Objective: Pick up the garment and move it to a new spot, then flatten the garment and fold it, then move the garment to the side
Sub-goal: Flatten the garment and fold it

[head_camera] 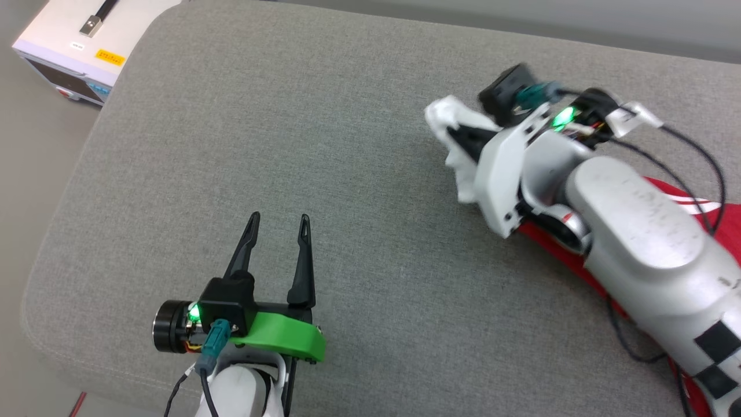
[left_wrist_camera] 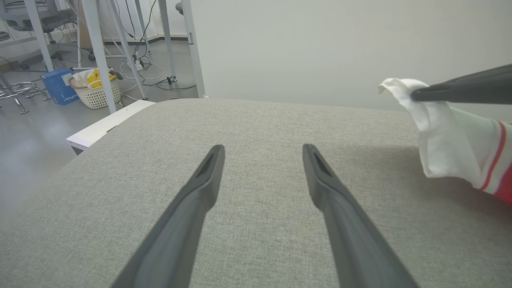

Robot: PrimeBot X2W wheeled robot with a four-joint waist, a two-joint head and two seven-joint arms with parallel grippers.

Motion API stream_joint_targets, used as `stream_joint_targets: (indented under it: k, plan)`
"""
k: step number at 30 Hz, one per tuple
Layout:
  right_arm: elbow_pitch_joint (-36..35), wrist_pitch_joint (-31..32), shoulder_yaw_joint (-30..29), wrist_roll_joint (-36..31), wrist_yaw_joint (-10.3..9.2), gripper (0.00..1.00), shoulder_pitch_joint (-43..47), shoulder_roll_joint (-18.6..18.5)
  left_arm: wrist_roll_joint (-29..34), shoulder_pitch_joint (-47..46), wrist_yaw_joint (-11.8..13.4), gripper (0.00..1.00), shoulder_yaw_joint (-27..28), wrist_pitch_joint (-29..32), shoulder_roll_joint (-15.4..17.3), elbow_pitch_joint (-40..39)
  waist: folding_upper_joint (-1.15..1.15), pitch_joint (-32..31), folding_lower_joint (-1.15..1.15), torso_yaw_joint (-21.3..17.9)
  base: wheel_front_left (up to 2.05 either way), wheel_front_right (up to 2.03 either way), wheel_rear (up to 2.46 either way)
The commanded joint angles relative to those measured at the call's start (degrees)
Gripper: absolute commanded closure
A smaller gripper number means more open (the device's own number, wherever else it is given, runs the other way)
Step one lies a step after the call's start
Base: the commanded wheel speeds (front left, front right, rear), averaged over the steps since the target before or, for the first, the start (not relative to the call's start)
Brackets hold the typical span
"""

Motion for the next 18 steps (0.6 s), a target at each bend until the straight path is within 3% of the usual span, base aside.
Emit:
stream_joint_targets:
  k: [1,10,17,18]
  plan:
    - [1.11,-0.73,2.33,0.57,-0.05,1.0,-0.84,1.2,-0.38,-0.39,0.54,0.0,-0.18,-0.34,-0.13,-0.18,0.0,0.68,0.0,0.53,0.0,0.0,0.0]
    - [11.32,-3.35,18.97,6.13,-0.05,1.0,1.18,6.47,-1.36,-1.17,1.26,0.0,-0.65,-0.34,-0.13,0.39,0.0,2.22,0.0,1.45,0.0,0.0,0.0]
    - [16.26,-4.69,23.64,10.45,-0.05,1.0,2.25,7.2,-1.29,-1.02,1.35,0.0,-0.32,-0.34,-0.13,1.07,0.0,1.97,0.0,0.88,0.0,0.0,0.0]
    - [16.33,-5.8,23.84,10.8,-0.05,0.75,1.93,7.33,-1.15,-0.91,1.3,0.0,-0.14,-0.34,-0.13,1.24,0.0,1.71,0.0,0.62,0.0,0.0,0.0]
